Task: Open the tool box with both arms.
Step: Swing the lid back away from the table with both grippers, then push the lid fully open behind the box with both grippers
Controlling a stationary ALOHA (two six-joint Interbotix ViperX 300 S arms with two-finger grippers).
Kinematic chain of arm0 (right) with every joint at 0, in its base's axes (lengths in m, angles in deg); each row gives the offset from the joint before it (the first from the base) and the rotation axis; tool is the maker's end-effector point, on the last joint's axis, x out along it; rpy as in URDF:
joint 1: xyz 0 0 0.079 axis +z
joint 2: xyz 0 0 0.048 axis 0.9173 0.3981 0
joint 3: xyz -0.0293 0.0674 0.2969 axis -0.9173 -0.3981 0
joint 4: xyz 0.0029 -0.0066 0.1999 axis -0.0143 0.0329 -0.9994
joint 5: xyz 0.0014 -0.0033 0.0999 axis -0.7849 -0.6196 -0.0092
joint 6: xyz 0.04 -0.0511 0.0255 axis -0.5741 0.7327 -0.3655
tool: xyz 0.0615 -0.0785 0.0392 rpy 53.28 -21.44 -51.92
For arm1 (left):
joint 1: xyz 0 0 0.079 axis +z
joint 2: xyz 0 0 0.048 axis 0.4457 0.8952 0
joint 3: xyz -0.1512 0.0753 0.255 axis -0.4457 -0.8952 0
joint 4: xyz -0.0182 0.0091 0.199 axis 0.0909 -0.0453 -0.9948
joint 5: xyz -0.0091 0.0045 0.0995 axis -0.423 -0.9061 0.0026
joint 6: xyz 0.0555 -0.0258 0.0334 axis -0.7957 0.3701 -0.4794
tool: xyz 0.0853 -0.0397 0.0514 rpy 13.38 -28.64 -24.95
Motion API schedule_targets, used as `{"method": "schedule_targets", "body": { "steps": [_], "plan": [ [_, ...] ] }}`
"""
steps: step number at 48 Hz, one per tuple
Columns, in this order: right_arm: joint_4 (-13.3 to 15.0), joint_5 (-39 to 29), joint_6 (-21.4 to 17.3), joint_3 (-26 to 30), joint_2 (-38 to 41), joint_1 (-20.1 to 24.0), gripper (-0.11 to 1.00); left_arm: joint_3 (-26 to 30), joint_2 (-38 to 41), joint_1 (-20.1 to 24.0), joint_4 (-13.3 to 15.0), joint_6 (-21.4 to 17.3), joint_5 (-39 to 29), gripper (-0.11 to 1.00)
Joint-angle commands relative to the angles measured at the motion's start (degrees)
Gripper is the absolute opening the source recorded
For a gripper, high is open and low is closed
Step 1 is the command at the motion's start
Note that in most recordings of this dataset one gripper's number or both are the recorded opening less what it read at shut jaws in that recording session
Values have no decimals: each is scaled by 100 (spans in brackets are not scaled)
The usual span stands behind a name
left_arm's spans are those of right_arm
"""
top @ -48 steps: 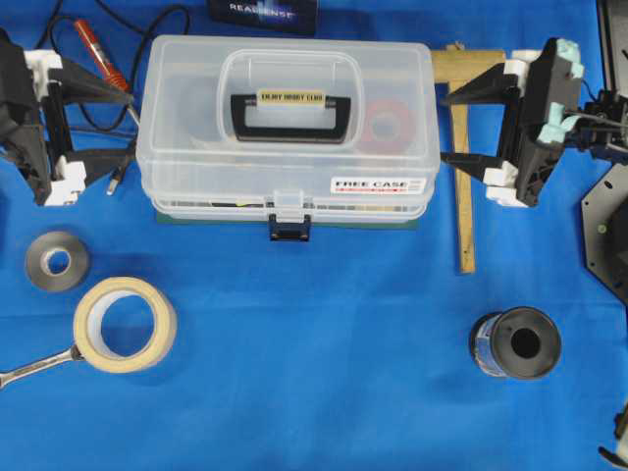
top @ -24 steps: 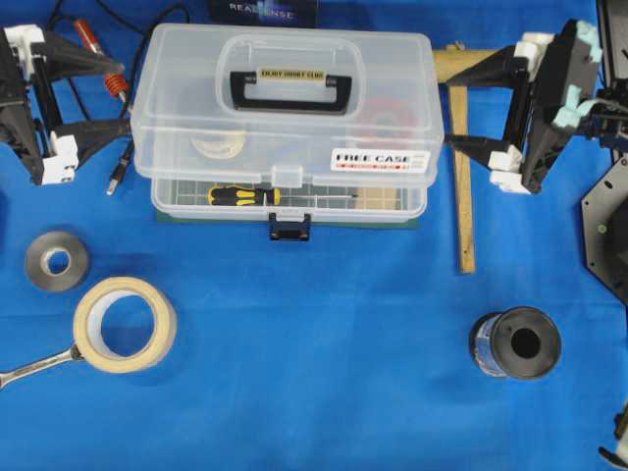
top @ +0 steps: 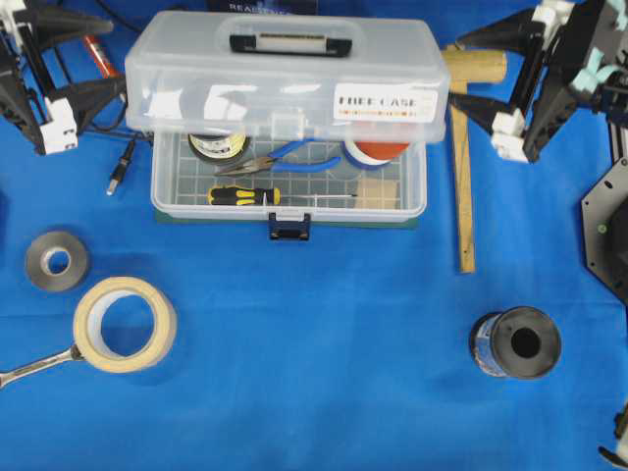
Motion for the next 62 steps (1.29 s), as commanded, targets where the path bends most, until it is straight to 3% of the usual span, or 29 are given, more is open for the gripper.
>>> {"method": "schedule_targets", "body": {
  "steps": [1,10,43,62],
  "plan": [
    [-18,299,-18,422,88,-9,84,281,18,-26,-35,-62,220,89],
    [-18,343,-18,448,167,-185,84,290,18,62,-26,-308,290,89],
    [-18,343,-26,501,272,-712,84,299,35,694,-35,-404,492,89],
    [-18,343,-26,510,272,-949,84,668,1020,976,-26,-422,527,89]
  ]
}}
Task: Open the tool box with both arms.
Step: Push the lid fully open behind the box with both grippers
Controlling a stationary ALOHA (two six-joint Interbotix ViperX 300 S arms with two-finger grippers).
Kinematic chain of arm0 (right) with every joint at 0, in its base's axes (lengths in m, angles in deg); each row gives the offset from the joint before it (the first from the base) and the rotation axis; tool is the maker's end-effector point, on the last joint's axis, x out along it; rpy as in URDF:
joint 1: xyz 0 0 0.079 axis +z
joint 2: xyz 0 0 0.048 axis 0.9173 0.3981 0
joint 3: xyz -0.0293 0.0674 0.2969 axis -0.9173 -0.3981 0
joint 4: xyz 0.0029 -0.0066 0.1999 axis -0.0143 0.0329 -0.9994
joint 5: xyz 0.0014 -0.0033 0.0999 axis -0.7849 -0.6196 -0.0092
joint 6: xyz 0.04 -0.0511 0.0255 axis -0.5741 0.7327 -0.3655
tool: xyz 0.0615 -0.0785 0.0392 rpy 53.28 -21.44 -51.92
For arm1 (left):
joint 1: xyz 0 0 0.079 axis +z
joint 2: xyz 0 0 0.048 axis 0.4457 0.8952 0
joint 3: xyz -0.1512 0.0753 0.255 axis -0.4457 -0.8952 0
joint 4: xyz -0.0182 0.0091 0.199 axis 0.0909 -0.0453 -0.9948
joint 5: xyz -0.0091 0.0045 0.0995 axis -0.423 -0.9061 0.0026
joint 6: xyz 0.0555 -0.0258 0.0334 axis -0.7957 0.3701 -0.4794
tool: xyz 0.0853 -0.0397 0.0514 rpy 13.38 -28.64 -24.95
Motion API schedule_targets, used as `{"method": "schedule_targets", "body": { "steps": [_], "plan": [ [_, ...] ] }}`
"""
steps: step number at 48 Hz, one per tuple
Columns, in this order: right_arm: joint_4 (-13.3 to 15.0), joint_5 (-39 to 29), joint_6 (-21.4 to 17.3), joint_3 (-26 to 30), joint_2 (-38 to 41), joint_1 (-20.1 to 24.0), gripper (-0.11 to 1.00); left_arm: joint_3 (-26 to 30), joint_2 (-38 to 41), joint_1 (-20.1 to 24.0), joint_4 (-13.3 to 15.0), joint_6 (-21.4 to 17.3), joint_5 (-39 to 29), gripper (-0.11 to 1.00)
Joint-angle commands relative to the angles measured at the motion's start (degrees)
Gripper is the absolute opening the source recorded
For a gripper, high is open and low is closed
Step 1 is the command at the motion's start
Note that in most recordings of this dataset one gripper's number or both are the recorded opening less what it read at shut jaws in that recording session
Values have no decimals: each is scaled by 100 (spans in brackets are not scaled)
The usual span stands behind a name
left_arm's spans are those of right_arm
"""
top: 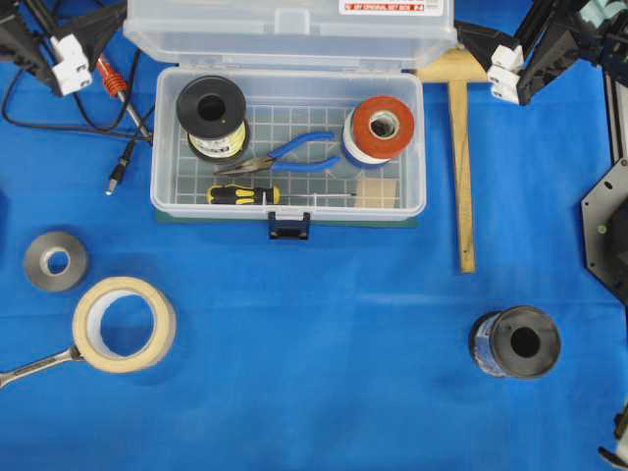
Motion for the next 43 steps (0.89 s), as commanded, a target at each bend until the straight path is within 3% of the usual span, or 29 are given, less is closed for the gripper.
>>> {"method": "schedule_targets", "body": {
  "steps": [1,43],
  "plan": [
    [0,88,-18,202,-18,-9,84,202,255,44,-26,-35,-18,89],
    [0,0,0,510,800,-765,84,624,914,633,-18,-167,-132,89]
  ]
}}
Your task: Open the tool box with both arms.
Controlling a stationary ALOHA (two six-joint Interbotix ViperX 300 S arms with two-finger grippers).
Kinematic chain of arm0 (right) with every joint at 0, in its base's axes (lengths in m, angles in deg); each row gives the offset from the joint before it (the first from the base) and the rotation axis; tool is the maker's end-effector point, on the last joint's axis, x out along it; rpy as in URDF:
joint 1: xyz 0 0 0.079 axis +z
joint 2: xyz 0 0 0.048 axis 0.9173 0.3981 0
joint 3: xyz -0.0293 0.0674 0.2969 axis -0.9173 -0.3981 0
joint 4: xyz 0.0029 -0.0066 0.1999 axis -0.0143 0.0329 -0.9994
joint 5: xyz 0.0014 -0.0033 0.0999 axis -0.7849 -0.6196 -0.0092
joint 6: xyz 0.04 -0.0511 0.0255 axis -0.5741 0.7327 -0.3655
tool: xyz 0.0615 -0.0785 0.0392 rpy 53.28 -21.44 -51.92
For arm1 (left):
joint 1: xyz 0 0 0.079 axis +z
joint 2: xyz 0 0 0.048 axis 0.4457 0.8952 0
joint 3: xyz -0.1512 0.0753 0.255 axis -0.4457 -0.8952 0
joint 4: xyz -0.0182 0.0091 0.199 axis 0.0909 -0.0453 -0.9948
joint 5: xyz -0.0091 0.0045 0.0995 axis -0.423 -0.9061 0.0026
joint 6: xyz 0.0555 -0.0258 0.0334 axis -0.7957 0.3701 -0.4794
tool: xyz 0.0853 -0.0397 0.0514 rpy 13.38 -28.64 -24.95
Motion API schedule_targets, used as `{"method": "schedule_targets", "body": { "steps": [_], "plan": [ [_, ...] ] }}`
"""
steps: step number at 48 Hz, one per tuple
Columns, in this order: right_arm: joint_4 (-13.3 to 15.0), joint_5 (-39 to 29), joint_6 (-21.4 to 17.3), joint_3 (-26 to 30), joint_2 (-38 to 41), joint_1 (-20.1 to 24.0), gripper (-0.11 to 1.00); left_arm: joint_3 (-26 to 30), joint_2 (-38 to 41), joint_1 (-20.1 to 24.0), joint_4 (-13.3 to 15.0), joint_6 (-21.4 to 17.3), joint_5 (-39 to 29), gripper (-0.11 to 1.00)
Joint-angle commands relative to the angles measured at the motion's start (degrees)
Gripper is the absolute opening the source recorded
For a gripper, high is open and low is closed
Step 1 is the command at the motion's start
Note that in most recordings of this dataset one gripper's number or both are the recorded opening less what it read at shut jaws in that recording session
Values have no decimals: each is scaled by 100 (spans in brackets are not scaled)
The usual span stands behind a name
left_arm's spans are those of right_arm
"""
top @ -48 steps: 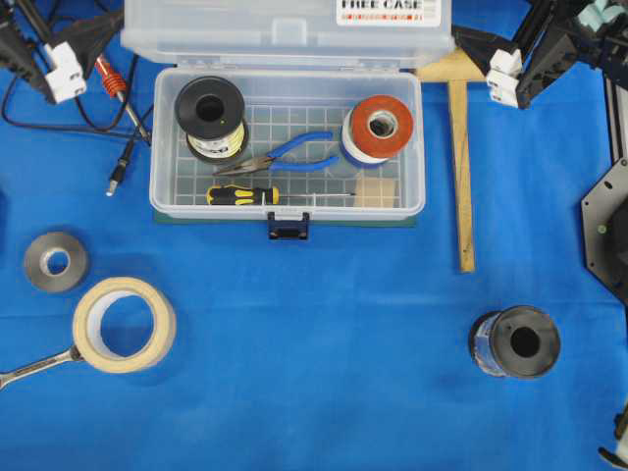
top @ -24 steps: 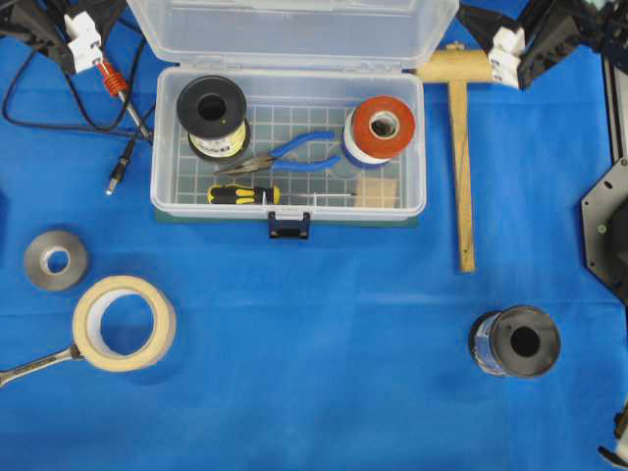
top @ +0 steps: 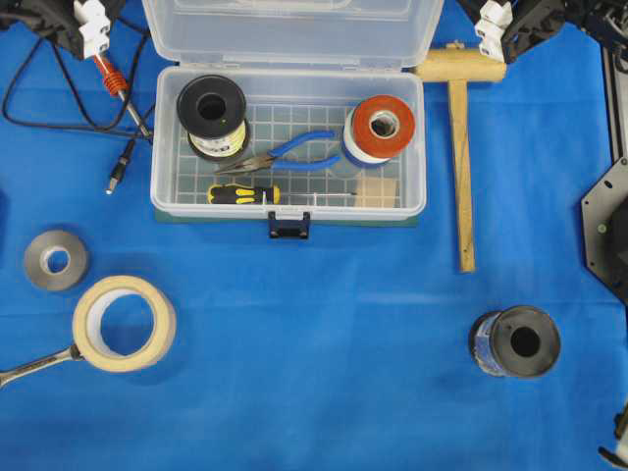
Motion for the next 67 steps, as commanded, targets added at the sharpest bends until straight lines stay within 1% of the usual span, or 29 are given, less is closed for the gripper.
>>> {"method": "schedule_targets", "body": {
  "steps": [1,6,14,29,39,49,54,58,61,67],
  "plan": [
    [9,9,9,114,9,-35,84,149,44,-26,-26,-18,-26,89],
    [9,-26,9,97,9,-53,84,167,70,-26,-18,-18,-62,89],
    [9,-193,9,35,-97,-114,84,35,-70,62,-18,-26,-193,89],
    [9,-633,9,-290,-712,-325,84,-501,-809,352,-18,-9,-519,89],
    [9,-853,0,-466,-1116,-343,84,-782,-1371,352,-18,18,-703,89],
    [-18,-888,-53,-475,-1107,-334,84,-826,-1468,264,-26,79,-765,89],
    [-35,-896,-70,-475,-1125,-202,84,-826,-1485,62,-18,132,-809,89],
    [-88,-914,-79,-492,-1143,62,84,-835,-1521,-211,-18,149,-923,89],
    [-105,-967,-88,-501,-1169,334,84,-844,-1547,-483,-9,149,-1046,89],
    [-149,-1072,-88,-545,-1222,1081,84,-896,-1679,-1081,0,237,-1239,89]
  ]
}}
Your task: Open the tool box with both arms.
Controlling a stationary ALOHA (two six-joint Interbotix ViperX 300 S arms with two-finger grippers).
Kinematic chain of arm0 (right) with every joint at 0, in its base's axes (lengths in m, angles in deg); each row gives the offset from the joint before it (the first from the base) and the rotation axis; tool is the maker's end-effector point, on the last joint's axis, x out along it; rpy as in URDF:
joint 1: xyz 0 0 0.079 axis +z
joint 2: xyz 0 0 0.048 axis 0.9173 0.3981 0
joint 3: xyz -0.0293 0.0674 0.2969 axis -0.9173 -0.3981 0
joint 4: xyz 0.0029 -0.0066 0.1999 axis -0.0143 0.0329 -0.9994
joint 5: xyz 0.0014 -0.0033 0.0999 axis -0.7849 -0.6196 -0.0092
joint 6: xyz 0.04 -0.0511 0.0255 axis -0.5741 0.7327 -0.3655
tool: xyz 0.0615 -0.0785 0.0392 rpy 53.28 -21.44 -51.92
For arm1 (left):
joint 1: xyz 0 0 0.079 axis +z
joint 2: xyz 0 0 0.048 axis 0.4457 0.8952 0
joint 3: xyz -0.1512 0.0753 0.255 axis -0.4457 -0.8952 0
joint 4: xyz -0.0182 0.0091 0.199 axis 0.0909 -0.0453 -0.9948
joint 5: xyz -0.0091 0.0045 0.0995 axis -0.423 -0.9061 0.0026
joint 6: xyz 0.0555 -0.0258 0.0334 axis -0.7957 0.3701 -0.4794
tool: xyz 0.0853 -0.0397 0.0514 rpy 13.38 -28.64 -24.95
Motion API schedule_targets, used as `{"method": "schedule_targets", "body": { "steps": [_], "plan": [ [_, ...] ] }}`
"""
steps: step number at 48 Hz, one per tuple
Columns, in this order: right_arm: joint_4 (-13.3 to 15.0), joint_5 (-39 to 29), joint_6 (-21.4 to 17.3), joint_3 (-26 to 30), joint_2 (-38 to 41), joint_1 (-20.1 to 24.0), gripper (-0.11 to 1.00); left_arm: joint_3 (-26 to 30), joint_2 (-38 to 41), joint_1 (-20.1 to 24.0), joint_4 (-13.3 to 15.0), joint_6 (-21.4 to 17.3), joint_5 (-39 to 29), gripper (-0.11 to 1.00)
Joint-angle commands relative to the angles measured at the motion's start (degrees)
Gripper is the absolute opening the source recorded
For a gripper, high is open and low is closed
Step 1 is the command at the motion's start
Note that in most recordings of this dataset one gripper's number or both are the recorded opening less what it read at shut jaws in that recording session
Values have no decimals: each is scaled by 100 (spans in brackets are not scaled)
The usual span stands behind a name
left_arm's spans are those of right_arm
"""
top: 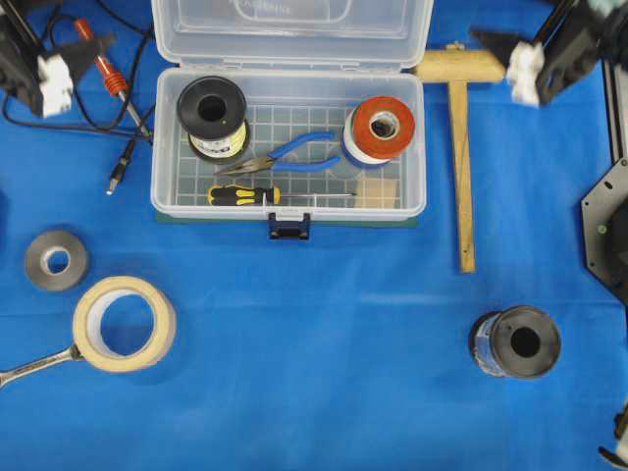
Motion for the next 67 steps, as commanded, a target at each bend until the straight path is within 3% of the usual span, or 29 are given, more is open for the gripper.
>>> {"method": "schedule_targets", "body": {
  "steps": [1,13,24,31,42,56,67],
  "plan": [
    [-35,-26,-9,35,-53,510,84,18,-132,-422,9,53,-88,89],
    [-35,-53,-9,9,-62,2224,84,-114,-747,-1802,9,202,-343,89],
    [-53,-185,-9,0,18,2971,84,-158,-1028,-2733,9,202,-870,89],
    [-97,-246,-35,9,132,3164,84,-167,-958,-2997,9,202,-1020,89],
    [-44,-334,-35,-9,123,3182,84,-176,-984,-3006,0,211,-1116,89],
    [-44,-905,-35,-299,-905,3182,84,-281,-1863,-3023,9,211,-1960,89],
    [-70,-984,-62,-870,-1837,3182,84,-633,-2646,-3023,9,220,-2197,89]
  ]
}}
